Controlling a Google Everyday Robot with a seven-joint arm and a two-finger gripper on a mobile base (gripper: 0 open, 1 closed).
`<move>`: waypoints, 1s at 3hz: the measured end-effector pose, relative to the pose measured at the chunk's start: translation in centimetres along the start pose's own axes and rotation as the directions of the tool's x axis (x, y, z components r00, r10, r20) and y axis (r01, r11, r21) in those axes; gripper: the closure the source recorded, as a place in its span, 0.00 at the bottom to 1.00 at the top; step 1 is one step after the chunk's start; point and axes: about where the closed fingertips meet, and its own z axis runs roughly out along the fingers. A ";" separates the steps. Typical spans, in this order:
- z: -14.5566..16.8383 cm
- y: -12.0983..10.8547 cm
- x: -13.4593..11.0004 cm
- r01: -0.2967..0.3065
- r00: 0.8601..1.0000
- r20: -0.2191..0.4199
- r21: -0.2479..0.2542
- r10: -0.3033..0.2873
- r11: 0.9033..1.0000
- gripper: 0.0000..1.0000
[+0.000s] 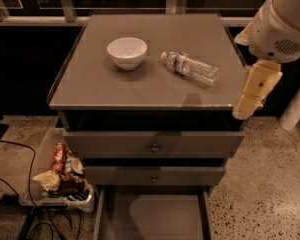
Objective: Place water bottle into bottom drawer
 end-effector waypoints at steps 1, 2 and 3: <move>1.4 -3.2 -2.1 -0.009 0.998 0.069 0.028 0.007 1.000 0.00; 2.5 -6.6 -2.1 -0.039 0.990 0.140 0.073 0.029 0.997 0.00; 2.7 -6.9 -2.2 -0.041 0.989 0.147 0.078 0.029 0.996 0.00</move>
Offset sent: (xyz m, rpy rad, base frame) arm 0.1171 -0.0084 0.0002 0.2075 -0.1859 -0.0384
